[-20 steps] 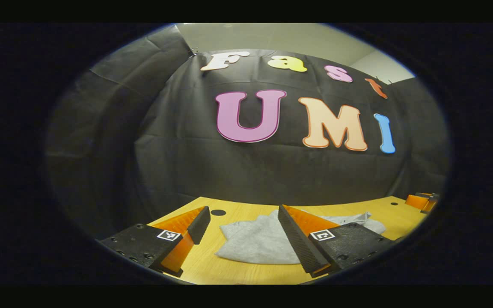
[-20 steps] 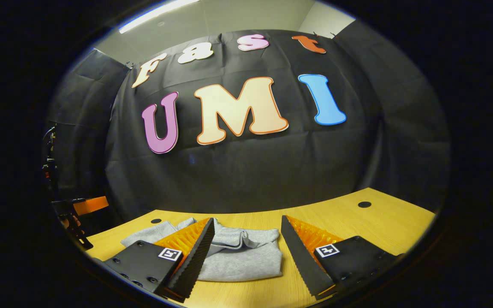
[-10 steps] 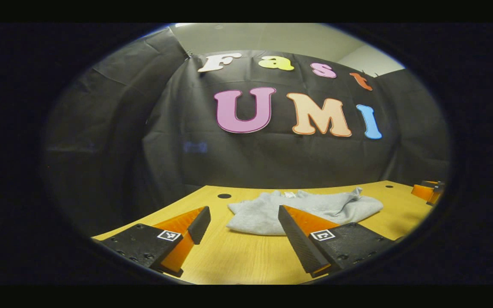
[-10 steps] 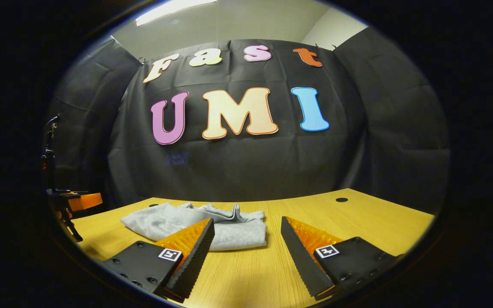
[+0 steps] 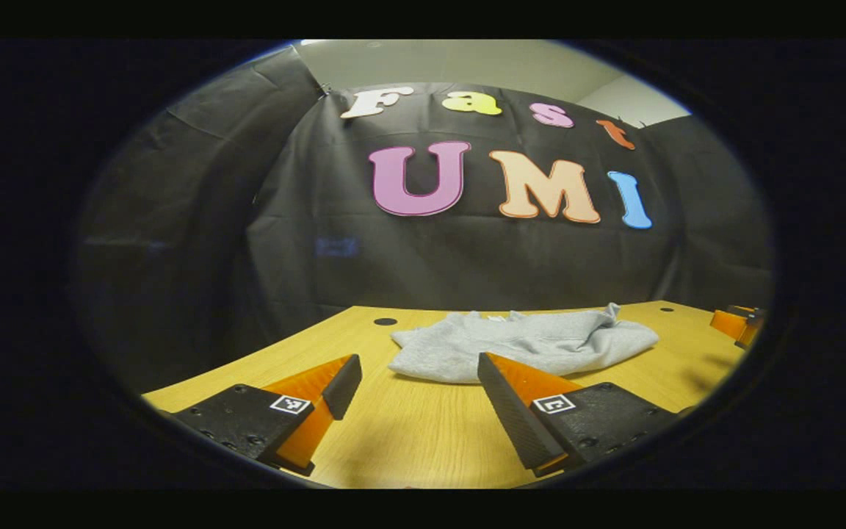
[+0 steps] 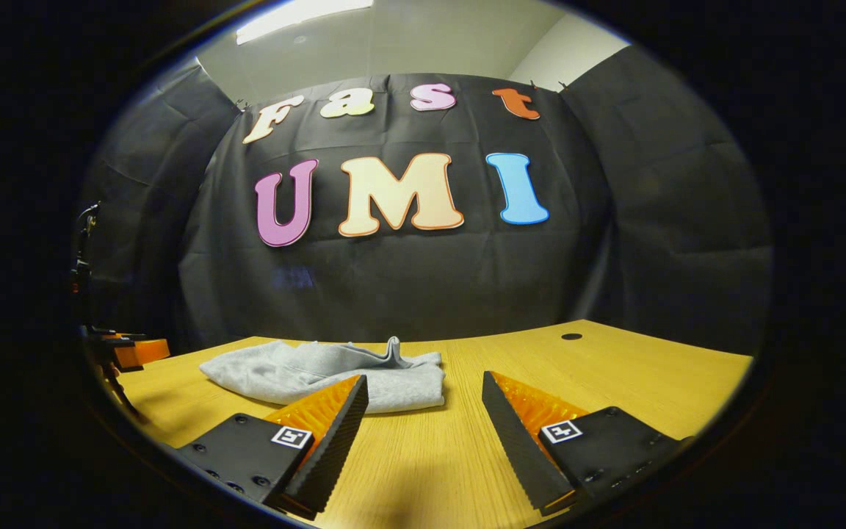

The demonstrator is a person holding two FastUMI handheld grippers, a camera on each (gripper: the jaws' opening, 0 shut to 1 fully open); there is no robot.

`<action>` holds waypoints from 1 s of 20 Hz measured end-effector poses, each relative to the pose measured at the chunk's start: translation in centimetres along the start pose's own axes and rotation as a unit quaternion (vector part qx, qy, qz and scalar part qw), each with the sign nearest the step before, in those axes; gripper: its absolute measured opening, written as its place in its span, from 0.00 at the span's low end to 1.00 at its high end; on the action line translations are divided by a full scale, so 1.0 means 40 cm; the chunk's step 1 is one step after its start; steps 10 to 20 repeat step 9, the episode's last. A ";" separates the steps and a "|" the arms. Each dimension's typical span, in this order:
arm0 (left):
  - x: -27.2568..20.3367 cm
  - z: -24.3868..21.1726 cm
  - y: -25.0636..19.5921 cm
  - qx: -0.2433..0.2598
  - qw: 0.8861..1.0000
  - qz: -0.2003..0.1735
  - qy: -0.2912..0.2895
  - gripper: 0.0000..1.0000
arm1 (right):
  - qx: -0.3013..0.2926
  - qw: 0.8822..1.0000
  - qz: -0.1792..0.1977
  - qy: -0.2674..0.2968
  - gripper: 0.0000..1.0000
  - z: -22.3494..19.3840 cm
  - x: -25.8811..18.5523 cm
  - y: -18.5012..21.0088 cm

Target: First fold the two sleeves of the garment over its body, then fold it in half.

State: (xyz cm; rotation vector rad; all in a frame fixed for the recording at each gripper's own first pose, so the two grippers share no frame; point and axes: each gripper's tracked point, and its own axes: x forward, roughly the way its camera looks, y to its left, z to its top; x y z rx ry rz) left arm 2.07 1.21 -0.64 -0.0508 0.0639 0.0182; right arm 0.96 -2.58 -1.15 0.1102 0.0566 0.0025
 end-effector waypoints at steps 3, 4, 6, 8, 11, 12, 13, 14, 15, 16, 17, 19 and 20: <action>0.005 -0.018 0.002 0.003 1.000 0.002 0.010 0.94 | 0.008 1.000 -0.002 0.011 0.94 -0.022 0.003 -0.007; 0.005 -0.019 -0.002 0.001 1.000 -0.001 0.010 0.94 | 0.013 1.000 0.001 0.007 0.97 -0.017 -0.001 -0.005; 0.004 -0.029 0.000 0.000 1.000 0.001 0.013 0.93 | 0.013 1.000 0.001 0.007 0.97 -0.017 0.004 -0.005; 0.004 -0.040 0.005 0.003 1.000 0.004 0.021 0.94 | 0.004 1.000 -0.002 0.000 0.97 -0.014 0.001 -0.005; 0.002 -0.040 0.007 0.006 1.000 0.007 0.016 0.94 | 0.000 1.000 -0.001 -0.002 0.97 -0.015 0.001 -0.001; 0.002 -0.040 0.007 0.006 1.000 0.007 0.016 0.94 | 0.000 1.000 -0.001 -0.002 0.97 -0.015 0.001 -0.001; 0.002 -0.040 0.007 0.006 1.000 0.007 0.016 0.94 | 0.000 1.000 -0.001 -0.002 0.97 -0.015 0.001 -0.001; 0.002 -0.040 0.007 0.006 1.000 0.007 0.016 0.94 | 0.000 1.000 -0.001 -0.002 0.97 -0.015 0.001 -0.001; 0.002 -0.040 0.007 0.006 1.000 0.007 0.016 0.94 | 0.000 1.000 -0.001 -0.002 0.97 -0.015 0.001 -0.001; 0.002 -0.040 0.007 0.006 1.000 0.007 0.016 0.94 | 0.000 1.000 -0.001 -0.002 0.97 -0.015 0.001 -0.001; 0.002 -0.040 0.007 0.006 1.000 0.007 0.016 0.94 | 0.000 1.000 -0.001 -0.002 0.97 -0.015 0.001 -0.001; 0.002 -0.040 0.007 0.006 1.000 0.007 0.016 0.94 | 0.000 1.000 -0.001 -0.002 0.97 -0.015 0.001 -0.001; 0.002 -0.040 0.007 0.006 1.000 0.007 0.016 0.94 | 0.000 1.000 -0.001 -0.002 0.97 -0.015 0.001 -0.001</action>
